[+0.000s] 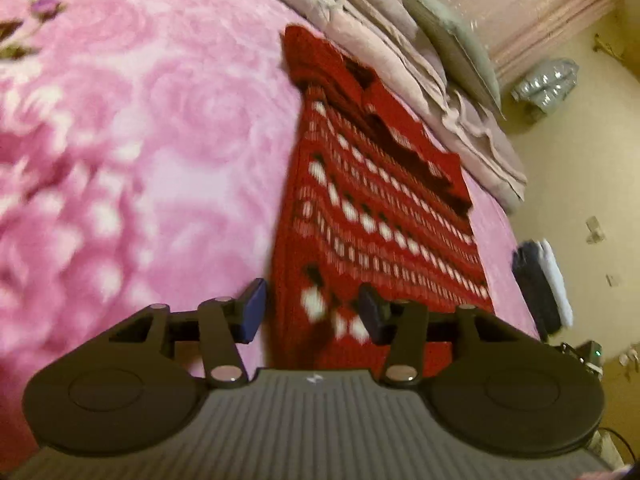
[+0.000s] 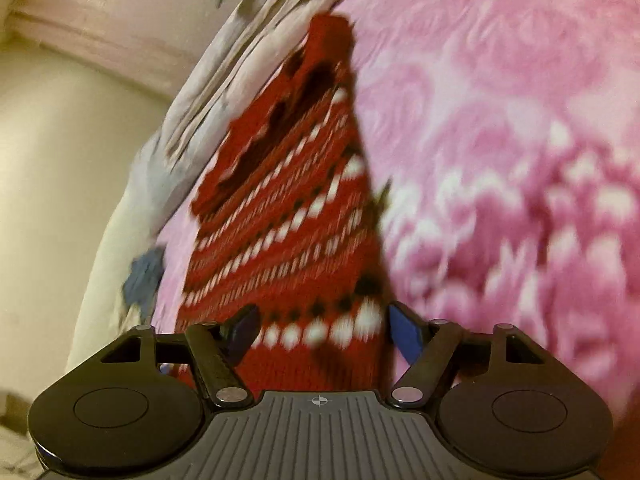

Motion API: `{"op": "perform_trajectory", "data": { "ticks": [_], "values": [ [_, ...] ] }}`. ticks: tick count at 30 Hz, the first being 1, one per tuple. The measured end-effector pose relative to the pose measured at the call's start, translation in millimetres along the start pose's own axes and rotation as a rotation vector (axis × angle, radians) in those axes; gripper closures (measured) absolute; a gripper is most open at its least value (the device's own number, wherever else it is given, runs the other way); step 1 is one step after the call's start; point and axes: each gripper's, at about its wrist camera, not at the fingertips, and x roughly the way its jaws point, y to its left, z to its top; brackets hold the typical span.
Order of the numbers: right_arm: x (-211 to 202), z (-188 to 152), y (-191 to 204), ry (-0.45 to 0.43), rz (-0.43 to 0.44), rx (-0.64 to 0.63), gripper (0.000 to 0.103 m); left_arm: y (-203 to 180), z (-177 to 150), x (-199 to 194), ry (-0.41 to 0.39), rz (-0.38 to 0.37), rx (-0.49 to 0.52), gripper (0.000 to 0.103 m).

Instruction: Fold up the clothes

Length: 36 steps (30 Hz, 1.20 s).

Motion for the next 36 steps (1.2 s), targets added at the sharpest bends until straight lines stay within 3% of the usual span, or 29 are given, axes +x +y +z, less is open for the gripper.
{"op": "perform_trajectory", "data": {
  "ticks": [5, 7, 9, 10, 11, 12, 13, 20, 26, 32, 36],
  "values": [
    [-11.6, -26.1, -7.5, 0.041, 0.067, 0.021, 0.034, 13.1, -26.1, -15.6, 0.025, -0.085, -0.088, 0.063],
    [-8.3, -21.9, -10.7, 0.031, 0.067, 0.055, 0.041, 15.9, -20.7, -8.6, 0.016, -0.104, -0.124, 0.066],
    [-0.4, -15.6, -12.3, 0.027, 0.06, 0.081, 0.055, 18.2, -13.3, 0.9, 0.013, -0.126, -0.159, 0.072],
    [3.5, -13.2, -12.8, 0.028, 0.055, 0.09, 0.059, 18.4, -11.2, 5.3, 0.018, -0.129, -0.162, 0.082],
    [5.9, -12.6, -13.1, 0.034, 0.039, 0.096, 0.074, 18.3, -11.1, 7.4, 0.023, -0.124, -0.159, 0.096],
    [8.4, -12.1, -13.4, 0.039, 0.022, 0.102, 0.095, 18.2, -11.0, 9.5, 0.028, -0.12, -0.155, 0.096],
    [10.8, -11.6, -13.7, 0.045, 0.006, 0.108, 0.098, 18.1, -10.9, 11.6, 0.033, -0.116, -0.152, 0.097],
    [-13.7, -27.2, -11.2, 0.01, -0.004, 0.088, 0.1, 13.2, -30.9, -30.3, -0.061, -0.098, -0.119, 0.099],
    [-51.3, -54.7, 9.4, -0.032, 0.016, 0.063, 0.1, -6.5, -60.6, -71.8, -0.086, -0.117, -0.088, 0.099],
    [-92.6, -127.1, 20.9, -0.029, 0.027, 0.078, 0.1, -4.3, -123.0, -137.4, -0.088, -0.12, -0.118, 0.099],
    [-96.8, -160.6, 13.3, 0.008, 0.015, 0.151, 0.1, 0.3, -148.7, -156.3, -0.08, -0.116, -0.154, 0.099]
  ]
}}
